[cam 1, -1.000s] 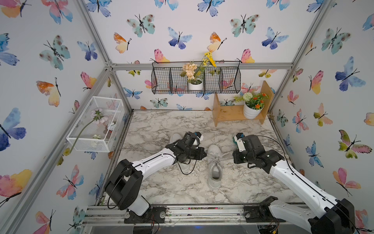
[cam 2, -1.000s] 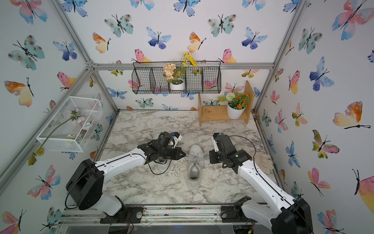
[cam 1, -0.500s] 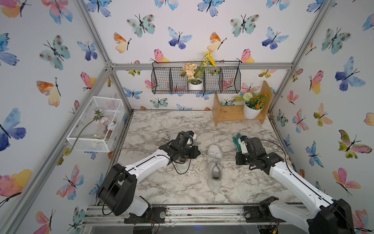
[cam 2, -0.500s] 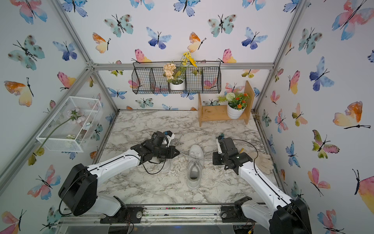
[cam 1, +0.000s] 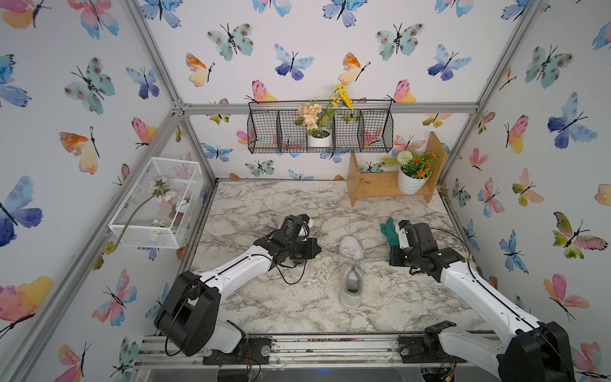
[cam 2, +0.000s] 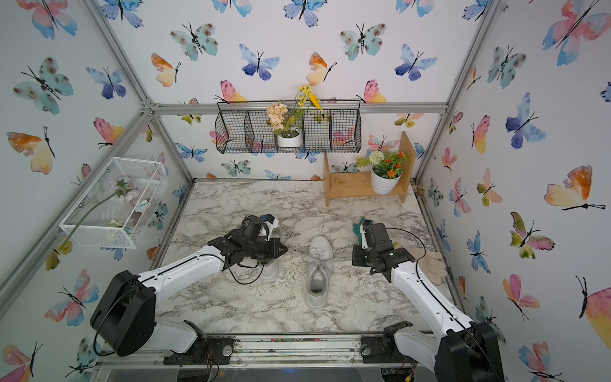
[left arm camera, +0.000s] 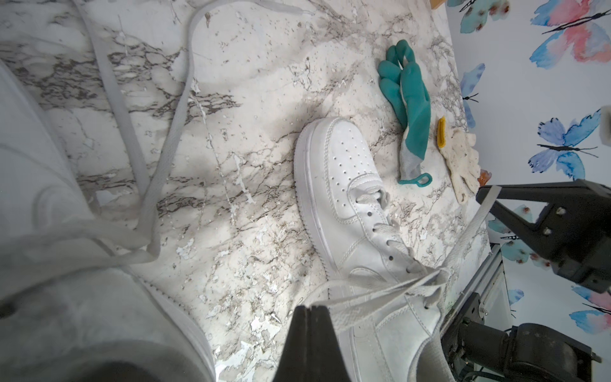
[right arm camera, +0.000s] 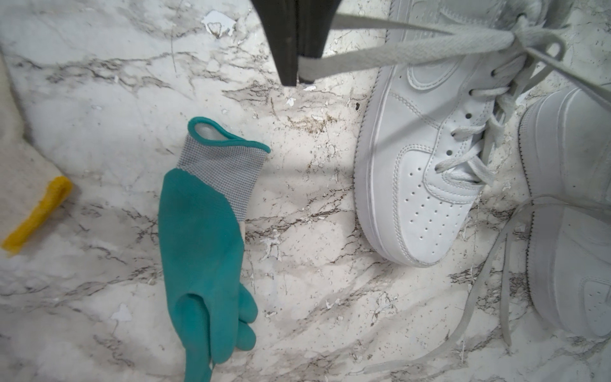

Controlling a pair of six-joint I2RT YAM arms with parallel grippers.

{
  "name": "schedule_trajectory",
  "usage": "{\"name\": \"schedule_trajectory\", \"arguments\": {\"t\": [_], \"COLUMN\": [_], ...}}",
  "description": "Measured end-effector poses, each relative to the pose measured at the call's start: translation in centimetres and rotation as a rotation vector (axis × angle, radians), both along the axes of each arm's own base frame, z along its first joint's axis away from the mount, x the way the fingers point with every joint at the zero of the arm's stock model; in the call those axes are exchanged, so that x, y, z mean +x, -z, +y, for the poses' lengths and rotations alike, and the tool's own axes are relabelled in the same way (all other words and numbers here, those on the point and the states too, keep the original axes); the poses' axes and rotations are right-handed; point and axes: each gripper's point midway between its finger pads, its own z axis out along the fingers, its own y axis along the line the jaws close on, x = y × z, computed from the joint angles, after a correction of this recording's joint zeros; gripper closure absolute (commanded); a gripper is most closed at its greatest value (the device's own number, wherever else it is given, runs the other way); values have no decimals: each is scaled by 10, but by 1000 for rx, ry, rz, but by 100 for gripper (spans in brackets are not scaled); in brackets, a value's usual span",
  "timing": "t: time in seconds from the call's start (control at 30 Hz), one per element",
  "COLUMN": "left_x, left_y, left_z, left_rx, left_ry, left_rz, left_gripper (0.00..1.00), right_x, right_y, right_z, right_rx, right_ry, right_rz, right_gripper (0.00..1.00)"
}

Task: Tie the shoes
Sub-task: Tie the shoelace on the shoe.

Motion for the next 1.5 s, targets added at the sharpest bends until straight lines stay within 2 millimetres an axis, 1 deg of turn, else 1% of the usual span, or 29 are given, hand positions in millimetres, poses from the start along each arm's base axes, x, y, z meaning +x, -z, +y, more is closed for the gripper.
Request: {"name": "schedule_trajectory", "arguments": {"t": [0.27,0.53,0.67,0.73,0.8,0.83,0.87,0.9,0.93,1.0,1.17,1.23,1.33,1.4,1.47,1.5], "left_x": [4,5,5,6,7,7,7,7,7,7,4,3,2,0,-4,-8], "left_y": [-3,-3,-3,-4,-6,-7,-7,-9,-11,-16,-36,-50,-73,-89,-98,-100], "left_z": [6,7,7,6,5,6,6,6,7,9,11,4,-14,-36,-60,-78], "left_rx": [-5,-11,-22,-29,-36,-36,-37,-35,-35,-33,-41,-73,-133,-180,-216,-236], "left_ry": [-19,-20,-14,-9,-4,-3,-3,0,2,3,31,70,144,218,285,332], "left_rz": [-7,-8,-8,-16,-23,-26,-28,-36,-44,-66,-134,-170,-220,-256,-274,-277], "left_gripper": [100,100,100,88,84,80,73,62,57,53,50,50,49,49,49,49], "right_x": [4,5,5,7,9,9,10,11,12,15,24,26,28,29,30,29], "right_y": [3,3,0,-6,-13,-16,-19,-23,-28,-39,-68,-76,-83,-86,-89,-90], "right_z": [-7,-6,2,10,18,22,25,28,31,38,55,60,66,69,71,72], "right_rx": [10,19,56,98,138,156,169,185,198,228,303,327,353,367,380,385], "right_ry": [24,19,-17,-48,-78,-93,-106,-120,-132,-161,-224,-246,-267,-279,-289,-293], "right_rz": [5,5,0,-21,-37,-43,-49,-56,-66,-88,-140,-157,-167,-169,-173,-174], "right_gripper": [98,98,98,98,98,98,98,98,98,98,98,98,98,98,98,98]}}
